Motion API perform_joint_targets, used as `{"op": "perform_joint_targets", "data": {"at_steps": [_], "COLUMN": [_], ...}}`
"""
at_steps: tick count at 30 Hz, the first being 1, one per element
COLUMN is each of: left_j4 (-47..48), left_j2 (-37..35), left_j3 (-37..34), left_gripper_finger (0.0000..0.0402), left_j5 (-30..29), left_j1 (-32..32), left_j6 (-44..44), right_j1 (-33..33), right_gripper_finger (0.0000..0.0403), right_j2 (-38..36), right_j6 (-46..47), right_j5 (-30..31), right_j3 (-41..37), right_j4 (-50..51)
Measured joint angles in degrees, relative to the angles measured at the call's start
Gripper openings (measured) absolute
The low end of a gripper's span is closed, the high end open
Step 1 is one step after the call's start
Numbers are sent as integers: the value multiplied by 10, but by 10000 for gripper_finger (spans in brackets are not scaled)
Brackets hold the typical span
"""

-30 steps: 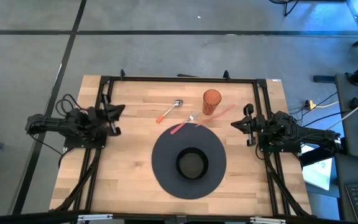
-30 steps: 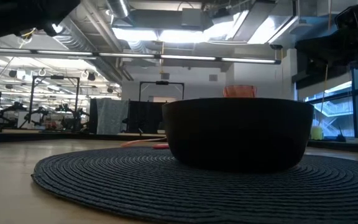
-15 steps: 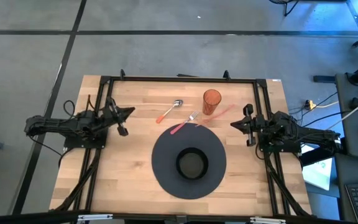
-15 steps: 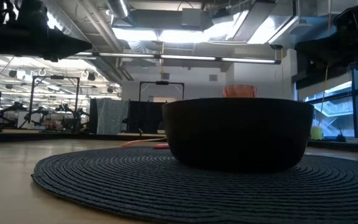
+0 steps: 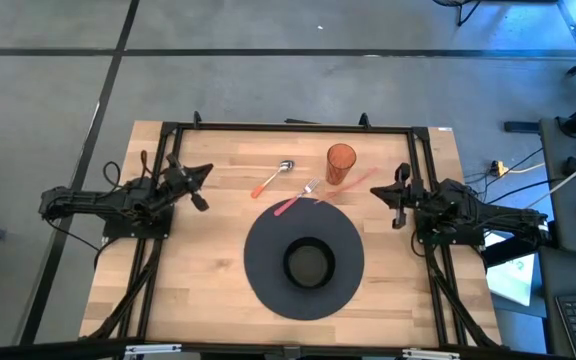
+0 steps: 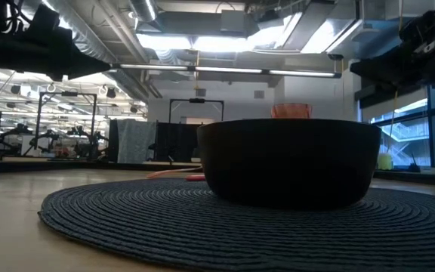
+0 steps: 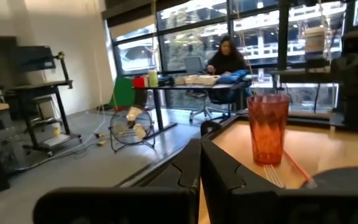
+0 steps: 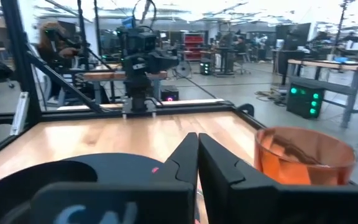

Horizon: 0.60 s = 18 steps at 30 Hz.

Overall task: Pick & Place Utensil
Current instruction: Put the orange glass on the blue mat to the top right of the black bowl

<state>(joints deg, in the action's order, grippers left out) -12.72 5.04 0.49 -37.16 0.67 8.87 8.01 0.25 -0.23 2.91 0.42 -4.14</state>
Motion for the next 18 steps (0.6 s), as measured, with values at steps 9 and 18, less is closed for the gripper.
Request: {"op": "perform_joint_targets", "data": {"at_steps": [9,18], "left_j4": [-8,-8], "left_j2": [0,0], "left_j3": [0,0], "left_gripper_finger": [3,3], "left_j5": [9,8], "left_j1": [0,0], "left_j6": [3,4], "right_j1": [0,0], "right_gripper_finger": [4,6], "right_j2": [0,0], "right_j6": [-2,-2], "right_j5": [1,1], "right_j3": [0,0], "right_j4": [15,15]}}
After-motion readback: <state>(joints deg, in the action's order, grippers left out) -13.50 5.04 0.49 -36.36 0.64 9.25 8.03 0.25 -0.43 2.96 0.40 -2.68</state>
